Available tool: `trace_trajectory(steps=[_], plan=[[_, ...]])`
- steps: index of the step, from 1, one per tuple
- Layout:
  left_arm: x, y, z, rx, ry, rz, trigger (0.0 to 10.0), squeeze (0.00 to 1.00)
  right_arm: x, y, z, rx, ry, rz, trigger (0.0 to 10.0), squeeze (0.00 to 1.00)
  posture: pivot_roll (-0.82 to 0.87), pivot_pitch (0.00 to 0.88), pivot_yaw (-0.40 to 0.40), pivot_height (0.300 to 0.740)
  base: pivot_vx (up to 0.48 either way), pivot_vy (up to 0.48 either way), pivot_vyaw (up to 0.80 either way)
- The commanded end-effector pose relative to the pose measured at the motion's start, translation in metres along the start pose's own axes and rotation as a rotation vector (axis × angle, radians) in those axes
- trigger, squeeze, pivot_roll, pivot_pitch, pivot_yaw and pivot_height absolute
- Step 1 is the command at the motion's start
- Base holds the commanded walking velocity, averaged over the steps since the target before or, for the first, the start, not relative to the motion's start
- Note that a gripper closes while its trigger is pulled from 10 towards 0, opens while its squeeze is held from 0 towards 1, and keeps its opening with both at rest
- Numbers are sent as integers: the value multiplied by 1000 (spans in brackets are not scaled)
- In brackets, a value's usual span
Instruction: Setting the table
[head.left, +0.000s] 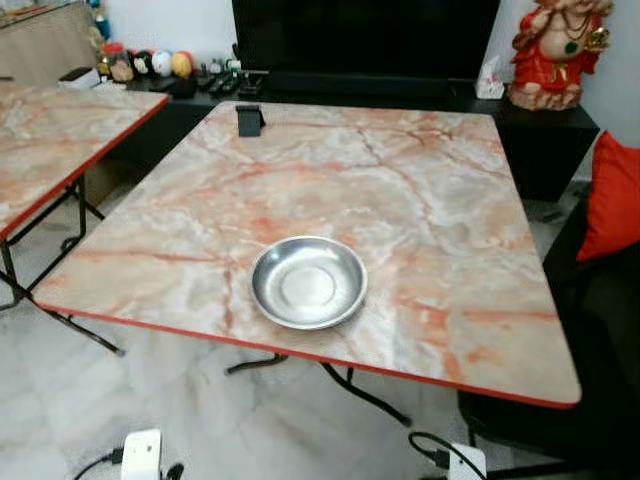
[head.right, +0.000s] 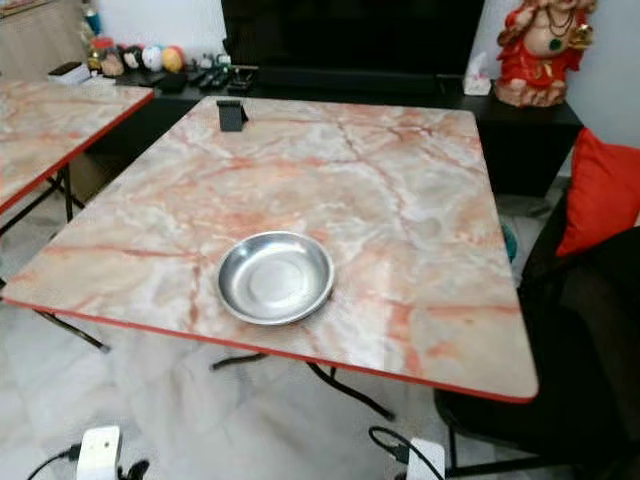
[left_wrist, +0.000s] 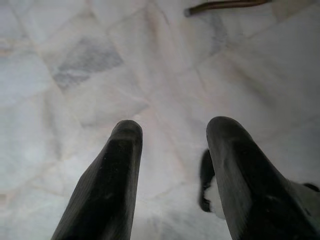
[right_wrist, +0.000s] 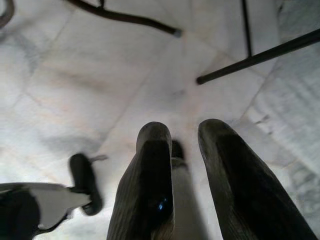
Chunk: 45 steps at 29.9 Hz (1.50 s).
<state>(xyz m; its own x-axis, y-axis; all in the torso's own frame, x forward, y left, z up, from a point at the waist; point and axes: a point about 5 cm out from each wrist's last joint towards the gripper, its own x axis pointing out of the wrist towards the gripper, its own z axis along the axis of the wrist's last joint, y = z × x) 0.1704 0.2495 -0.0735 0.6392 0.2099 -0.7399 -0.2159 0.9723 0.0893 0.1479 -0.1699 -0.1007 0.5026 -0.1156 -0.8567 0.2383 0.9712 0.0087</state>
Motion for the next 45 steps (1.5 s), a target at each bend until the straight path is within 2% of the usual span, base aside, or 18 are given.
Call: trace_trajectory(steps=[1,7,26,45], plan=[[0,3,1,-19,-6,17,10000,0,0,2,-2,-19,6,9,10000,0,-60,0,23,740,0,412,0],[-2,4,-4,-12,4,11,10000,0,-1,2,-3,-28,8,9,10000,0,-70,0,32,740,0,414,0],[1,3,5,-22,-21,11,10000,0,-1,4,-3,-11,4,18,10000,0,-33,0,29,740,0,411,0],[-1,6,-2,-21,11,19,10000,0,-1,6,-3,2,7,24,10000,0,-32,0,35,740,0,410,0]])
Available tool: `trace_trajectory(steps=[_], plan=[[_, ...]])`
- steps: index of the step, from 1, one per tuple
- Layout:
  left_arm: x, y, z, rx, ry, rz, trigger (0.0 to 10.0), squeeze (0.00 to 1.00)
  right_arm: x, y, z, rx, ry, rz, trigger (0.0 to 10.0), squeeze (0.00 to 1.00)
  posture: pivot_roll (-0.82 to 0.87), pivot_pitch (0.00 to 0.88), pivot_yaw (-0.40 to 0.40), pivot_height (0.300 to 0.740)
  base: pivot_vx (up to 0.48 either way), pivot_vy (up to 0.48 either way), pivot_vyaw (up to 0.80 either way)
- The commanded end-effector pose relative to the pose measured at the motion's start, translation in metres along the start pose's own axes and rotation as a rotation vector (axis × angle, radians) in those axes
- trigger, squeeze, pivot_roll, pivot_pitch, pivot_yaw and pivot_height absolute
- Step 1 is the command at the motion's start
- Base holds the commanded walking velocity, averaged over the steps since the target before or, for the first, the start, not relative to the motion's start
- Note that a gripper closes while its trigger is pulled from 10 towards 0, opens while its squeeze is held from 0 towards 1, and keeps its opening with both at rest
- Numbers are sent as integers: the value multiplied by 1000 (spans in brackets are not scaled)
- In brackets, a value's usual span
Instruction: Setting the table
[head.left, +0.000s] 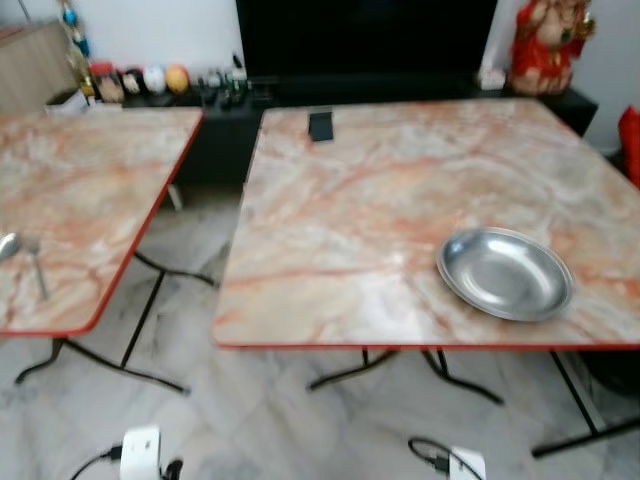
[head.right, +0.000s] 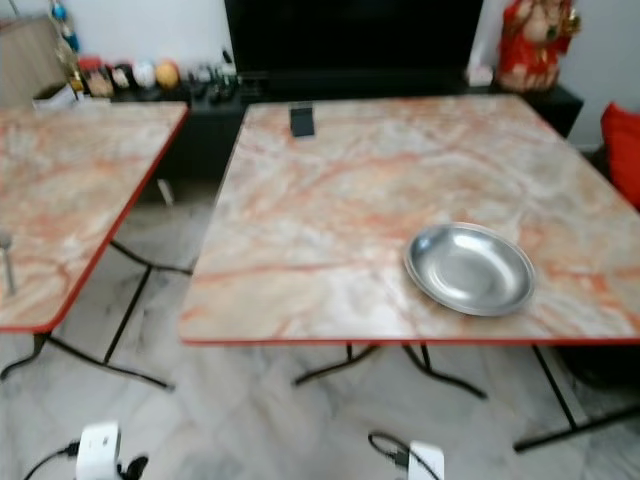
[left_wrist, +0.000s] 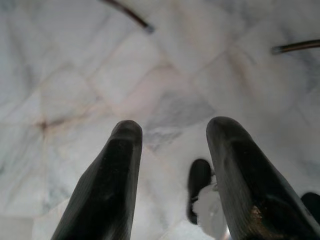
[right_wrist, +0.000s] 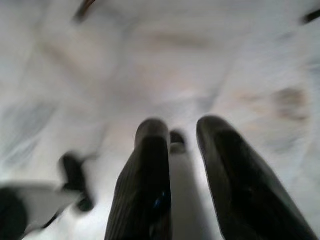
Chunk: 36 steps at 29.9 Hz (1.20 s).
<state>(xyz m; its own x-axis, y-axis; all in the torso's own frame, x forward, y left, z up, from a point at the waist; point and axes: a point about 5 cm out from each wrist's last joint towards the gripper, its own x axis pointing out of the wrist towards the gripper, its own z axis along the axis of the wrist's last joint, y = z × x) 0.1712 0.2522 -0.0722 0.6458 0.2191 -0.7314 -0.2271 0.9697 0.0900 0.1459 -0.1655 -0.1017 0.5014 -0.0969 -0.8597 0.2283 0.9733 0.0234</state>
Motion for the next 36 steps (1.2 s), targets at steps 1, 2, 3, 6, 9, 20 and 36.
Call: trace_trajectory(steps=[1,2,3,6,9,20,36], plan=[[-1,3,-5,-14,26,11,10000,0,0,2,0,3,0,6,10000,0,-29,0,31,740,0,409,0],[-1,3,-5,-14,26,10,10000,0,0,2,0,3,0,6,10000,0,-28,0,30,740,0,409,0],[-1,3,-5,-16,26,10,10000,0,0,2,0,2,0,6,10000,0,-28,0,30,740,0,409,0],[-1,3,-6,-18,28,11,10000,0,0,2,0,-1,0,7,10000,0,-26,0,28,740,0,410,0],[-2,3,-7,-21,31,13,10000,0,0,2,0,-3,-1,8,10000,0,-26,0,27,740,0,407,0],[-2,3,-10,-32,36,19,10000,0,0,2,2,-48,-2,22,10000,0,-19,0,16,740,0,410,100],[-2,2,-8,-32,30,17,10000,0,0,3,1,-32,7,25,10000,0,-21,0,19,740,0,409,282]])
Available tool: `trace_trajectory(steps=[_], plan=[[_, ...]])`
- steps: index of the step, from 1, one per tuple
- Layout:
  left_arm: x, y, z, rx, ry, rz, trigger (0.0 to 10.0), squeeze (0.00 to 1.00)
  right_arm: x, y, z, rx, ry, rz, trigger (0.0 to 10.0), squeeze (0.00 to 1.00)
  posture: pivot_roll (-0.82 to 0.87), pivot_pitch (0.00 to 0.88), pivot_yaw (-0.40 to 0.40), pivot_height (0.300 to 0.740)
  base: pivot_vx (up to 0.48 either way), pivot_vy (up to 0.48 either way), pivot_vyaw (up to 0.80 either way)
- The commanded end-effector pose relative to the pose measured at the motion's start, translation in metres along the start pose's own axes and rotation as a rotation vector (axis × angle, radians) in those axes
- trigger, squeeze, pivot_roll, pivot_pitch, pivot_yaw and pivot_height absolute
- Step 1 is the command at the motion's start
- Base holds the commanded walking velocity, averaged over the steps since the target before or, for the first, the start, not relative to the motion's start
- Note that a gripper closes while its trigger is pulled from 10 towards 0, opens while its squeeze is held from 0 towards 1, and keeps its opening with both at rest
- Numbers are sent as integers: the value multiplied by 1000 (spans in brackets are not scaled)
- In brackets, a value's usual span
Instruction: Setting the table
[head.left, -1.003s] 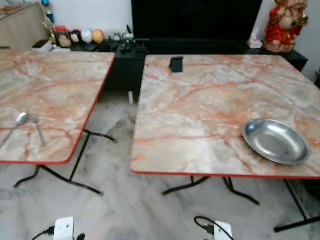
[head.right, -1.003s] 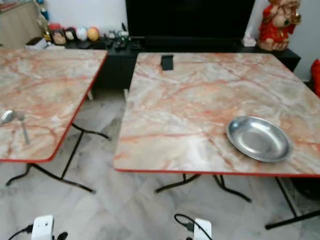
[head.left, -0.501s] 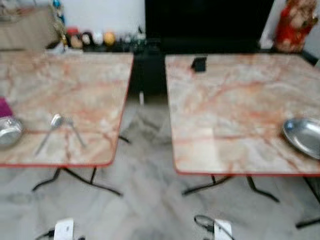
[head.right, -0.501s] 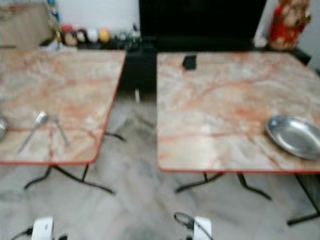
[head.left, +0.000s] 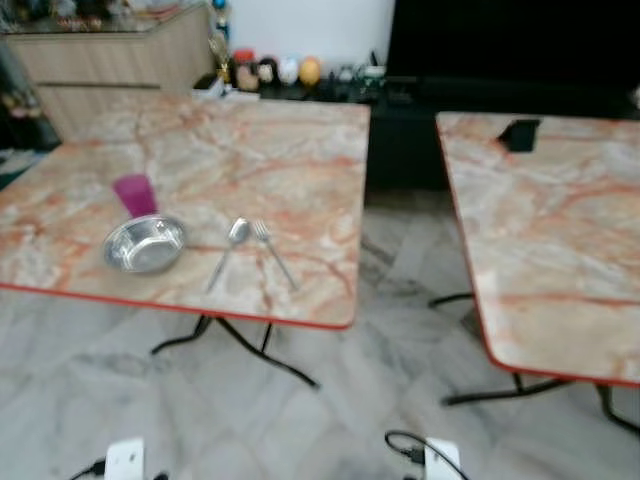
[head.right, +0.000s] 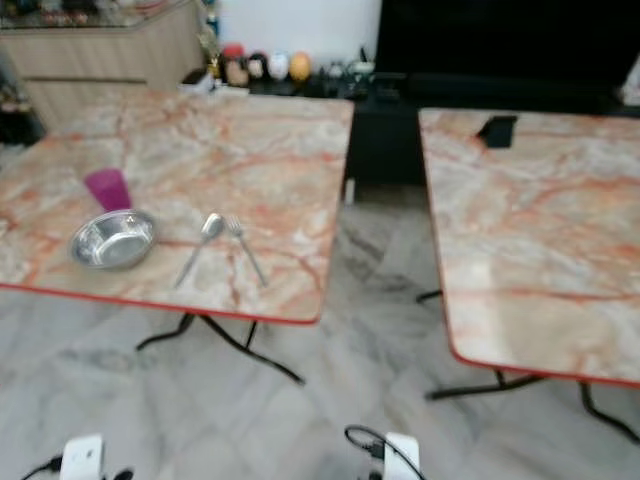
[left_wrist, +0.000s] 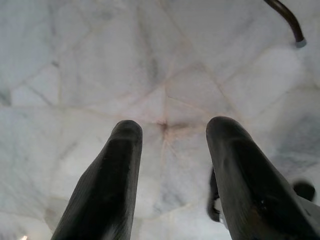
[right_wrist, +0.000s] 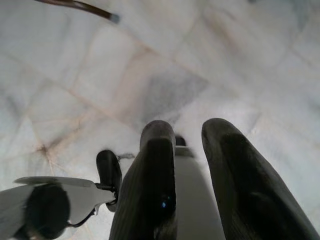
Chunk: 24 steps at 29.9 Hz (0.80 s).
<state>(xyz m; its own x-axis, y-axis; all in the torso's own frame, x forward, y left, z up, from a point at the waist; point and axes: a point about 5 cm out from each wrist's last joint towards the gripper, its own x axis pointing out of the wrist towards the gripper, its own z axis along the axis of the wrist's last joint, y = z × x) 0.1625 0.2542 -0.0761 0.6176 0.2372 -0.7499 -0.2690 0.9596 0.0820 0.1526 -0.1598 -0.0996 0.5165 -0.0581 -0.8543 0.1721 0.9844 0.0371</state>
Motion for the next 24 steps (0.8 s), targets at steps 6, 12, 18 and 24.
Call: trace_trajectory(steps=[6,12,18,24], plan=[[0,0,2,9,-10,-2,10000,0,-1,-4,-6,4,19,-14,10000,0,-25,0,24,740,0,409,0],[0,1,3,13,-12,1,10000,0,-1,-4,-6,-4,20,-12,10000,0,-22,0,24,740,0,409,0],[1,2,5,22,-18,-1,10000,0,-1,-4,-7,-8,19,-11,10000,0,-20,0,24,740,0,409,0],[4,-2,25,18,-105,-17,10000,0,-1,-4,-7,-12,19,-10,10000,0,-8,0,14,740,0,0,0]])
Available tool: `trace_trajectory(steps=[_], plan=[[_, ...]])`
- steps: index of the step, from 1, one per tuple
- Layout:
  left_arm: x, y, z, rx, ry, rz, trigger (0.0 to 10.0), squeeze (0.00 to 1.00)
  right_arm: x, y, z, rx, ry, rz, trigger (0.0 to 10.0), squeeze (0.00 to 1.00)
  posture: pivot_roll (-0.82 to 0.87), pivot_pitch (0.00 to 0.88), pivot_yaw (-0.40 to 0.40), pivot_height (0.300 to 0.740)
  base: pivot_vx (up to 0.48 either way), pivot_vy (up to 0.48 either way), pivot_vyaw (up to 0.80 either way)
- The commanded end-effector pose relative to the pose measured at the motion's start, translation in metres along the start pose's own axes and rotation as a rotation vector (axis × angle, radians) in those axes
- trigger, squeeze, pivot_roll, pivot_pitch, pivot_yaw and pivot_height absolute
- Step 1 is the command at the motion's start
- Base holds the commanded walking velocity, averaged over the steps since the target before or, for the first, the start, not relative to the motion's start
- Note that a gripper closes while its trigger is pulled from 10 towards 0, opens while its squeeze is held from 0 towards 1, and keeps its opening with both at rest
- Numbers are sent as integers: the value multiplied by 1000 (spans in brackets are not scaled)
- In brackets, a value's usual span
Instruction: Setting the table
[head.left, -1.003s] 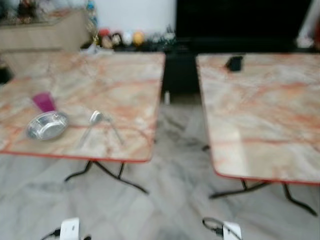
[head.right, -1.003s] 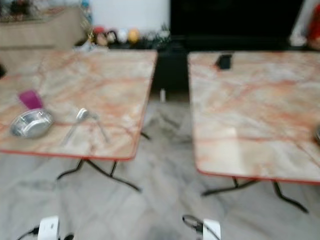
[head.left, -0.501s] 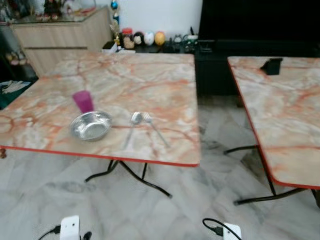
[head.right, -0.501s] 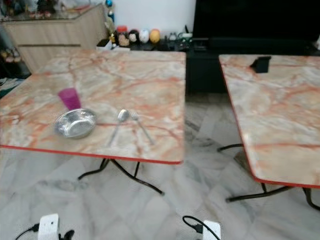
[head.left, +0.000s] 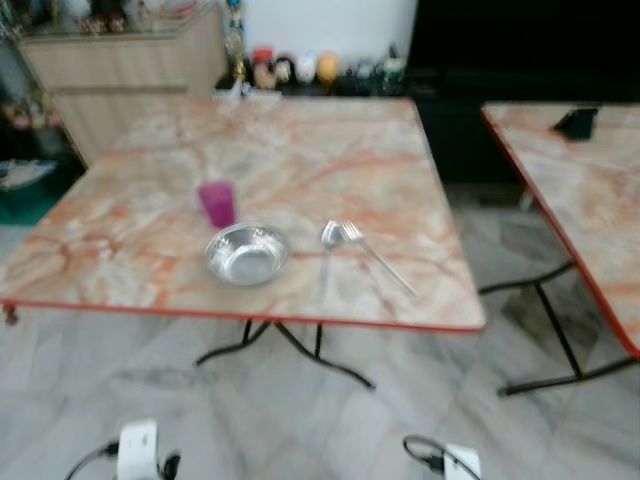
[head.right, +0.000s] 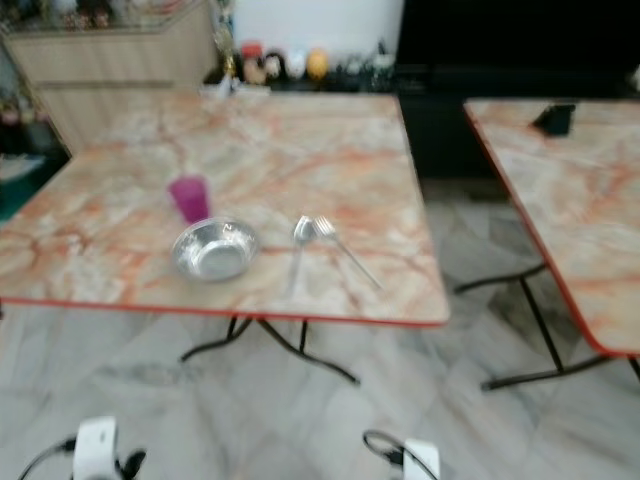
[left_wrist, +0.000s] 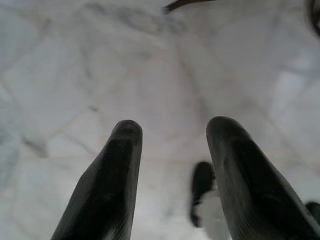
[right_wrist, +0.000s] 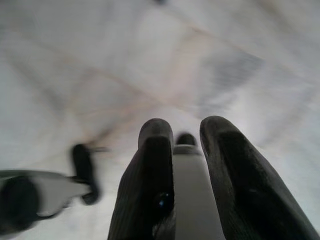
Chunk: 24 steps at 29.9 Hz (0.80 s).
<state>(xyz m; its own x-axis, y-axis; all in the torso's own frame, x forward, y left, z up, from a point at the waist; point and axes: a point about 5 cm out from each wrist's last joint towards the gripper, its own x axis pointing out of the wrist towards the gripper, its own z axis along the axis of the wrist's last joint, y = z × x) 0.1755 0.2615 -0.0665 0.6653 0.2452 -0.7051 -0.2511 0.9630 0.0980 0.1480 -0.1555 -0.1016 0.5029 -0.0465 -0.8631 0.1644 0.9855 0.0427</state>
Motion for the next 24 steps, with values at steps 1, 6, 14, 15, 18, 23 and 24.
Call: trace_trajectory(steps=[1,6,14,15,18,23,24], plan=[[4,-7,18,5,-83,-17,10000,0,0,-8,-1,-9,2,-18,10000,0,-6,0,12,740,0,0,0],[8,-13,59,37,-258,-44,10000,0,0,-9,0,-20,3,-18,10000,0,5,0,5,740,0,0,0],[-5,-32,135,111,-626,-109,10000,0,0,-10,0,-29,6,-20,10000,0,12,0,4,740,0,0,0],[-12,-35,146,118,-690,-115,10000,0,0,-10,0,-31,7,-18,10000,0,15,0,8,740,0,0,0],[-26,-38,150,115,-755,-124,10000,0,0,-10,-1,-35,10,-15,10000,0,17,0,10,740,0,0,0],[-48,-40,145,100,-804,-132,10000,0,0,-10,-1,-37,13,-14,10000,0,23,0,8,740,0,0,0],[-52,-41,146,98,-823,-135,10000,0,0,-10,-1,-37,13,-14,10000,0,30,0,6,740,0,0,0]])
